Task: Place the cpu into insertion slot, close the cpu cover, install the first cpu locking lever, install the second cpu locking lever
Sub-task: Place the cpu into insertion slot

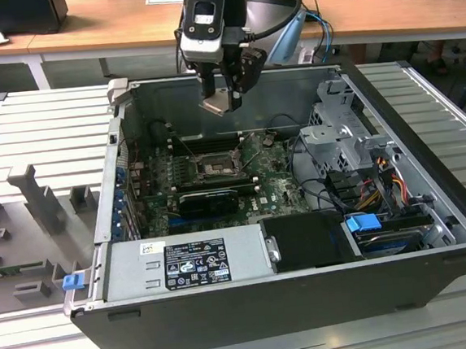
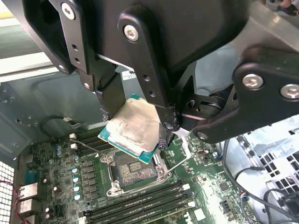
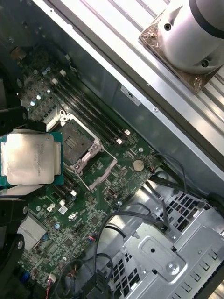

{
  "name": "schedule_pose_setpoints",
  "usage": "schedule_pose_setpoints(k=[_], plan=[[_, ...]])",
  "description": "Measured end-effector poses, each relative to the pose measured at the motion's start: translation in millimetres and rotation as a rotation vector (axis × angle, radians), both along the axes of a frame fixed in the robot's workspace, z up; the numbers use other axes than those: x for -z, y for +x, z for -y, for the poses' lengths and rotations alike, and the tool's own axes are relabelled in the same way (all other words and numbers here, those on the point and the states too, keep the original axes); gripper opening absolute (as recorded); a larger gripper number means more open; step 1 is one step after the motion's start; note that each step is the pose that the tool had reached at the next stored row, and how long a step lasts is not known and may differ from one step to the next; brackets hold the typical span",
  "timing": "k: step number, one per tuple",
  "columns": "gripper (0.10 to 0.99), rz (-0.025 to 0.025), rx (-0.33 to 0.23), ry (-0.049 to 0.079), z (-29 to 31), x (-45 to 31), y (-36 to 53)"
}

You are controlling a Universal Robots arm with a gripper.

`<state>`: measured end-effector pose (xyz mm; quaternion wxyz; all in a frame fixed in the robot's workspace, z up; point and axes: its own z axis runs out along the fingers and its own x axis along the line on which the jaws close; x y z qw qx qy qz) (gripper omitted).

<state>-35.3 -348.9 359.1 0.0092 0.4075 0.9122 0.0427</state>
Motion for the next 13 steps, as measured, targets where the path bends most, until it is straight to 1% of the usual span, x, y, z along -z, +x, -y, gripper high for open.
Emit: schedule_pose_setpoints(k=[3,8,13], plan=[[0.529,0.0000,0.008,0.000,0.0,0.3,-0.4],[0.529,0.0000,0.039,0.000,0.0,0.7,-0.5],[0.529,0.0000,0.090,0.000,0.0,1.0,-0.5]])
